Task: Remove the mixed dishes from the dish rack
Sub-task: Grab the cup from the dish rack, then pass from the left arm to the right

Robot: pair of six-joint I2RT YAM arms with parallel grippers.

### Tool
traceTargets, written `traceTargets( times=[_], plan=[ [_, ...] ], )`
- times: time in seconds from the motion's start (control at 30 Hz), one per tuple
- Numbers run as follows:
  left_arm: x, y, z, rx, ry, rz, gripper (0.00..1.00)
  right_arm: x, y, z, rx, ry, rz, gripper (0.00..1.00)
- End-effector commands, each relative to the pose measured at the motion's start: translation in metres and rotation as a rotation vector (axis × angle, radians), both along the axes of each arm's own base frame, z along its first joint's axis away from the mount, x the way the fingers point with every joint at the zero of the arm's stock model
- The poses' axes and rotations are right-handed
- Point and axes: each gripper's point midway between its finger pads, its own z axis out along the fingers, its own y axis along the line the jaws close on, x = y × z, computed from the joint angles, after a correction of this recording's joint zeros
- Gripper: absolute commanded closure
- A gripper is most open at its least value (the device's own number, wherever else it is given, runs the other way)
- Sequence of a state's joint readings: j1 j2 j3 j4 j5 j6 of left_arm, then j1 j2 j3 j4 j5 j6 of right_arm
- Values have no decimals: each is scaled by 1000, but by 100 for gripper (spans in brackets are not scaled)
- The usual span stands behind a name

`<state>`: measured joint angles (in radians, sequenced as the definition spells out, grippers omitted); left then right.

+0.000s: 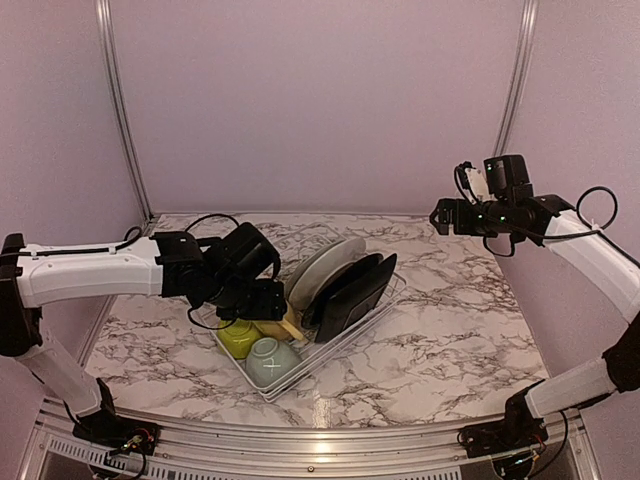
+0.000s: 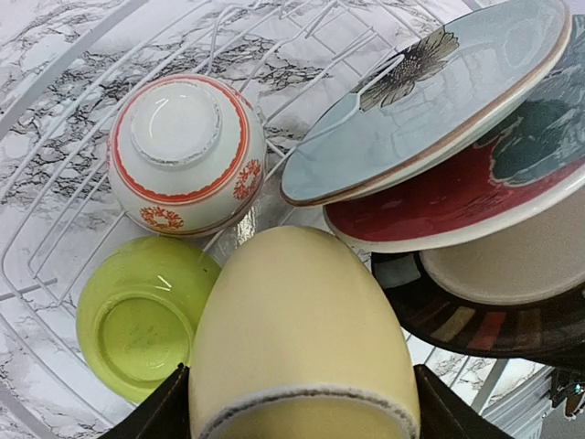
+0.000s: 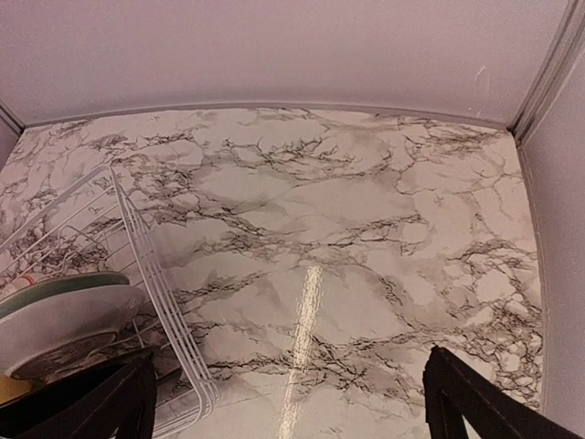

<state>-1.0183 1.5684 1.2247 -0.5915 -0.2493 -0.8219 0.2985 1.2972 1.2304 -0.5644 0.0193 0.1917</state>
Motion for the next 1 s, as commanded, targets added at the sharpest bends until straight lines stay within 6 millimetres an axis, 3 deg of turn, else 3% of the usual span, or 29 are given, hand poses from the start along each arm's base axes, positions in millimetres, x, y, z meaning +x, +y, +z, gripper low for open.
traceTargets(
  times=[0.0,0.33,0.6,0.7,0.97],
  plan=[
    [3,16,51,-19,-92,15,68,3,0,15,35,-40,-11,1],
    [-2,54,82,-45,-156,58,90,5,10,15,76,-32,31,1],
    [12,60,129,-219,-274,57,99,3,40,14,106,-32,124,2],
    [19,60,151,-345,-333,41,100,-2,52,18,112,-37,156,1],
    [26,57,245,-634,-616,-52,100,-15,93,43,307,-71,291,2]
  ],
)
